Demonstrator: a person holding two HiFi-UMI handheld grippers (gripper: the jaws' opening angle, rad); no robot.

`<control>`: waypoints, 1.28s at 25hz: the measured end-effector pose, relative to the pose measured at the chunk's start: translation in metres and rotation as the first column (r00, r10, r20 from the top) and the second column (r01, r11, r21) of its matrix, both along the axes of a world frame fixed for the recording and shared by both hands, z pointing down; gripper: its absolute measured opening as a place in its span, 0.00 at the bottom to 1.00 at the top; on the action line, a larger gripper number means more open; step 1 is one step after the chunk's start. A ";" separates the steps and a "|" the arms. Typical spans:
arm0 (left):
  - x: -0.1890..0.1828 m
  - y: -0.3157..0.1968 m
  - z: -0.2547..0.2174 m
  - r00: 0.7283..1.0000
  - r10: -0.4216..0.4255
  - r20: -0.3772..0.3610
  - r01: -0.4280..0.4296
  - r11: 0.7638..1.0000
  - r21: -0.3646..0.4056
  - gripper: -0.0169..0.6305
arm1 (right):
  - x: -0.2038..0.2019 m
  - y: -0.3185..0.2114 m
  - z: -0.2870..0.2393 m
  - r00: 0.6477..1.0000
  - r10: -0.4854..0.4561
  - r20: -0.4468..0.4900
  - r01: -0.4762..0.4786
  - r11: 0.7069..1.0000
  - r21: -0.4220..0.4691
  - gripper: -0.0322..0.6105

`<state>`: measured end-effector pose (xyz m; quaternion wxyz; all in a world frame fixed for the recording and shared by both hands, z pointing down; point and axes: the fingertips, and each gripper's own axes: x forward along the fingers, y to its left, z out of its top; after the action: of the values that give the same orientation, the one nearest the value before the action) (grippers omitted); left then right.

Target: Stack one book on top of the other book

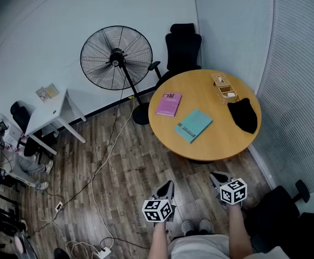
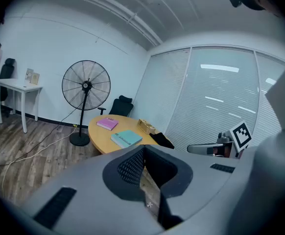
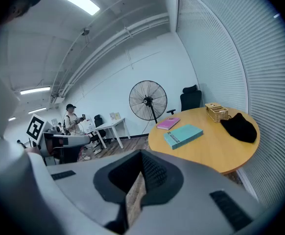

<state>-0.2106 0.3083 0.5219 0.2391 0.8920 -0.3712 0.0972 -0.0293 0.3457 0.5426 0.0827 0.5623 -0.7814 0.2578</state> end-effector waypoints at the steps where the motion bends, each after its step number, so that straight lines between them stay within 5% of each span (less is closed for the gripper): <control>1: -0.001 -0.002 -0.001 1.000 0.002 0.000 -0.002 1.000 0.006 0.07 | -0.001 -0.003 0.000 1.000 0.002 -0.002 -0.002 1.000 0.004 0.08; 9: -0.009 -0.017 -0.001 1.000 0.016 0.011 -0.016 0.999 0.031 0.07 | -0.003 -0.023 0.001 1.000 0.023 -0.005 -0.023 1.000 0.015 0.08; 20: -0.062 -0.057 0.009 0.996 -0.068 -0.055 0.067 0.998 -0.018 0.07 | -0.012 -0.061 0.001 0.998 0.049 0.038 -0.050 0.999 0.021 0.08; 32: -0.052 -0.091 0.026 0.999 -0.044 -0.008 0.044 0.998 -0.040 0.07 | -0.002 -0.089 0.016 0.998 0.041 0.038 -0.040 0.999 -0.017 0.08</control>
<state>-0.2623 0.2169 0.5482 0.2608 0.8790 -0.3877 0.0952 -0.0311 0.2569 0.5585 0.0670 0.5721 -0.7692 0.2767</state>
